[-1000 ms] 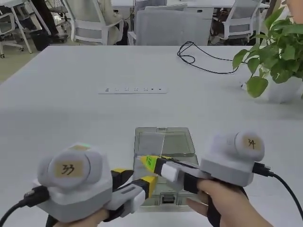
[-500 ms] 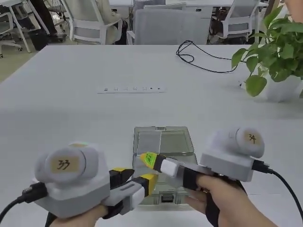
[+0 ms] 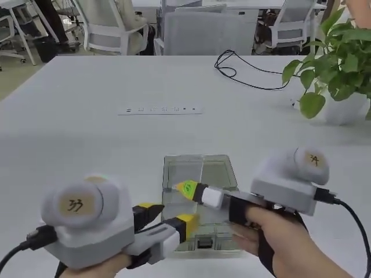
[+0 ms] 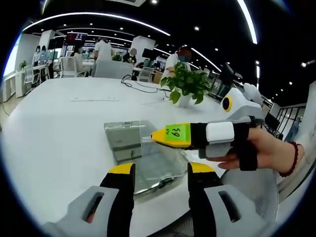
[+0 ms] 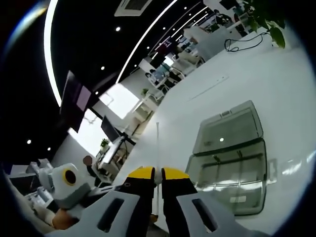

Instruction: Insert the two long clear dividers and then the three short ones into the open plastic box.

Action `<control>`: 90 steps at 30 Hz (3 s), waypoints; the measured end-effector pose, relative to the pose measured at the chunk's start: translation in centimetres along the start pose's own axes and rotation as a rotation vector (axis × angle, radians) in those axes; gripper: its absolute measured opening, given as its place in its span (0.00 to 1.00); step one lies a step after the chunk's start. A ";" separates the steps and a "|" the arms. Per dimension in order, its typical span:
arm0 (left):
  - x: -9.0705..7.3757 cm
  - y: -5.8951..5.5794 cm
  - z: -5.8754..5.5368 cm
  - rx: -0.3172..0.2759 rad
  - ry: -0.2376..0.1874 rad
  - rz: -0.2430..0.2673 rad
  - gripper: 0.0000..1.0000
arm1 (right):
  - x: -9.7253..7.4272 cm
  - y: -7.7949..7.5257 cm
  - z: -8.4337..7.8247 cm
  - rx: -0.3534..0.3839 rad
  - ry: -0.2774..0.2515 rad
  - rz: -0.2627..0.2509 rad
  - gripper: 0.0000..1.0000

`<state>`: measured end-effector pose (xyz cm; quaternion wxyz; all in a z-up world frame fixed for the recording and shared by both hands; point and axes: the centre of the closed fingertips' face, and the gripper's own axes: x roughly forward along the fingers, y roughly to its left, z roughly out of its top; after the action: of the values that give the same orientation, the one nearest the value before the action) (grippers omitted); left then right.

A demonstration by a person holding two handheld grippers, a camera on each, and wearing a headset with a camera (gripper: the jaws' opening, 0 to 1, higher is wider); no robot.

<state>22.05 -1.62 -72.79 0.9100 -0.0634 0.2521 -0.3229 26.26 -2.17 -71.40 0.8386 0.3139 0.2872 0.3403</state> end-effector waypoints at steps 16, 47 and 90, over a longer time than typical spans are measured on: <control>-0.1 0.3 0.0 0.249 -0.009 -0.012 0.78 | -2.1 -4.4 0.1 0.170 0.147 -0.240 0.06; 0.3 0.0 0.5 0.365 -0.052 -0.090 1.00 | -2.9 -9.6 -1.1 0.153 0.500 -0.502 0.06; -0.4 1.4 0.8 0.356 -0.065 -0.047 0.94 | -1.7 -12.1 -3.0 0.209 0.628 -0.572 0.06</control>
<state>23.02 -0.33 -72.31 0.9068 0.0824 0.1598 -0.3814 27.87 -9.33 -81.64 0.7347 0.1862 0.6366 0.1423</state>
